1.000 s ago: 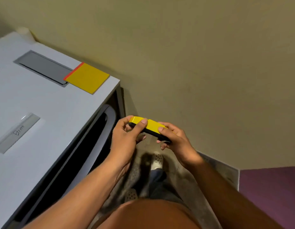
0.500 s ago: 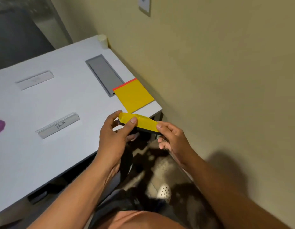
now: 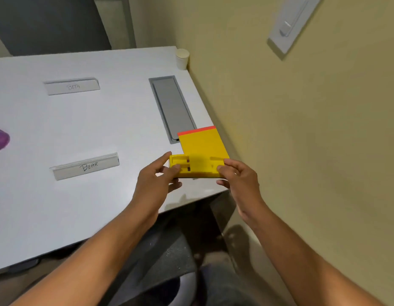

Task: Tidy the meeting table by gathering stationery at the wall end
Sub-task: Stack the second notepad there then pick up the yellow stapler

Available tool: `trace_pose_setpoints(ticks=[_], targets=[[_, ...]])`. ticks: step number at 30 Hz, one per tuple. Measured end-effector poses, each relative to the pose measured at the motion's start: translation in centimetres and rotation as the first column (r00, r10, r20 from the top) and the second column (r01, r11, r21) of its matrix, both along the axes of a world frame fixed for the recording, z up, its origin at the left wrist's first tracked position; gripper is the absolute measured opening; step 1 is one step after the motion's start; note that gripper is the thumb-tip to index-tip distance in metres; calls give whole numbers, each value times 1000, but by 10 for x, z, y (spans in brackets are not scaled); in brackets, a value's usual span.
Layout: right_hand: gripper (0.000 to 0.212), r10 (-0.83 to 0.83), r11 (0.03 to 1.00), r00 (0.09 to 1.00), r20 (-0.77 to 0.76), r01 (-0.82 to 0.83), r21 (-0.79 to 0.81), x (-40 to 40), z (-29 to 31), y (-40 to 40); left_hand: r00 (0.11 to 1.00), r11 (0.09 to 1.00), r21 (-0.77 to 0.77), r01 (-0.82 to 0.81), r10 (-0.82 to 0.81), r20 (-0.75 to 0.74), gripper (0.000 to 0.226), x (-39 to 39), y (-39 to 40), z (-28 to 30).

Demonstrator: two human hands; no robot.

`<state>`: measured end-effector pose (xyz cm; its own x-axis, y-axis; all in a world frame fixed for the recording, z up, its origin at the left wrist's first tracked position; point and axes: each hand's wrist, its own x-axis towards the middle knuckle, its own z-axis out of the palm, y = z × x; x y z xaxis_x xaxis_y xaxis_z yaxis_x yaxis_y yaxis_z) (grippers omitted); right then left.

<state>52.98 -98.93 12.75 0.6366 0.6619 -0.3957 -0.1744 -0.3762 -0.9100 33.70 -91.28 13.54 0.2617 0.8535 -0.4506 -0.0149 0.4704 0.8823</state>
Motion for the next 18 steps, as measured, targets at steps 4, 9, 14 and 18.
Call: trace_pose_setpoints(ticks=[4,9,14,18], targets=[[25,-11,1000,999,36,11,-7,11,-16,38,992,993,-9,-117,117,-40,47,12,21,-27],[28,59,998,997,47,-58,-29,39,-57,102,969,978,11,-206,206,-134,41,39,63,-68],[23,92,994,994,56,-88,-72,74,-92,160,952,970,61,-235,242,-185,39,79,106,-103],[22,111,990,986,122,-99,-97,95,-110,190,923,943,41,-332,333,-190,27,110,137,-127]])
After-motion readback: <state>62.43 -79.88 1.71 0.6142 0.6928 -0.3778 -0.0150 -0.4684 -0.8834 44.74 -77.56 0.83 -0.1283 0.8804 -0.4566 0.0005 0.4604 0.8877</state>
